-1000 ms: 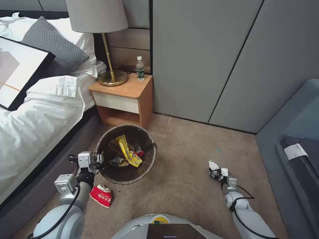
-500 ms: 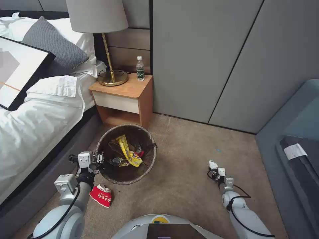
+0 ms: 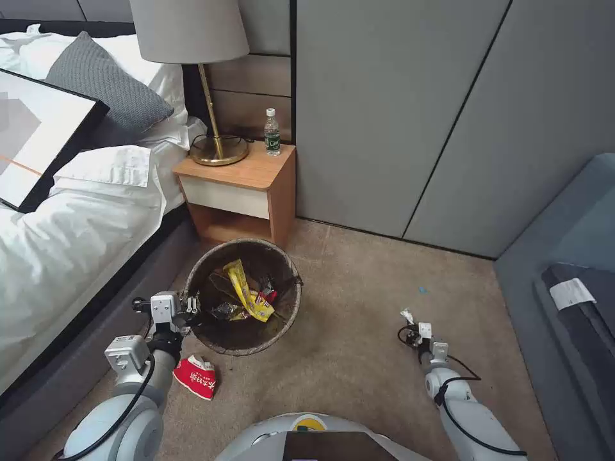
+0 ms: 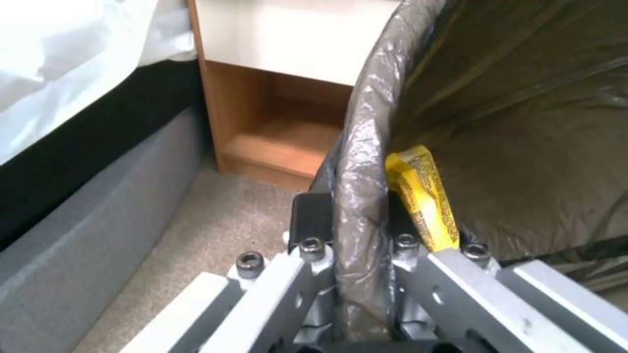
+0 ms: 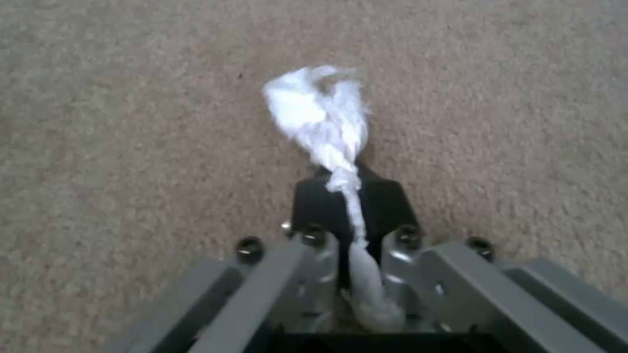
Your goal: Pick up the trash bin, then pick up the garbage from the floor and place it into the trash bin.
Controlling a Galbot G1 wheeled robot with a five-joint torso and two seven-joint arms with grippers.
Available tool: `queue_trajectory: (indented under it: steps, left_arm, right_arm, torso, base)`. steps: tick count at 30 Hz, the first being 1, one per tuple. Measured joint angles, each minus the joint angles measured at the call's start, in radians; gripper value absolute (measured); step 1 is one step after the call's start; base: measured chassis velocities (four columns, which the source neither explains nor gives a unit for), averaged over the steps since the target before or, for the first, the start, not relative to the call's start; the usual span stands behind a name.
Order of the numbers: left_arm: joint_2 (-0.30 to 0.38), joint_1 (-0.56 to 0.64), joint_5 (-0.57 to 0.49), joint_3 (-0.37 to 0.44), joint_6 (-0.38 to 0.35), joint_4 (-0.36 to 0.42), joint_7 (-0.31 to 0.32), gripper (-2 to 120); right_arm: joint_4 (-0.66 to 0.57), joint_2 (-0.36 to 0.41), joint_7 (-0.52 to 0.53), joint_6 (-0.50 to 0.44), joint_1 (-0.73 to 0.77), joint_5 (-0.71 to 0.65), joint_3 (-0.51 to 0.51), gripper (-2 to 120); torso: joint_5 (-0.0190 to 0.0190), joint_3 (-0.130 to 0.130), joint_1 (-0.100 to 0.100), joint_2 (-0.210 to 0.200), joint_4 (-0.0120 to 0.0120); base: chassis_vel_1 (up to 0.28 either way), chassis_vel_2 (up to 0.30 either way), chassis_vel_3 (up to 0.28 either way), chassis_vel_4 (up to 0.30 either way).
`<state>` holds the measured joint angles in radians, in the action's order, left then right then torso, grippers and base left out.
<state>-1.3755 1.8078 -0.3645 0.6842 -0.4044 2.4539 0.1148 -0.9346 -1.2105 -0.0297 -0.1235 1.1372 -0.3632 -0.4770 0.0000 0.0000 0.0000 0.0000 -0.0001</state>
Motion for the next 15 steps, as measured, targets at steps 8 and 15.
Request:
queue_trajectory:
  steps: [8, 15]
  left_arm:
    - [0.001, -0.001, 0.000, 0.000, 0.000, -0.001, 0.000, 2]
    - [0.000, -0.003, -0.001, -0.002, 0.000, -0.001, 0.000, 2]
  right_arm:
    - [-0.080, 0.015, 0.001, 0.009, 0.020, 0.000, -0.017, 0]
    - [-0.305, 0.045, -0.015, 0.066, 0.066, -0.023, -0.028, 0]
  torso:
    - [-0.0002, 0.000, 0.000, 0.000, -0.0005]
    - [-0.0002, 0.000, 0.000, 0.000, 0.0002]
  base:
    - [0.000, 0.000, 0.000, 0.000]
    - [0.000, 0.000, 0.000, 0.000]
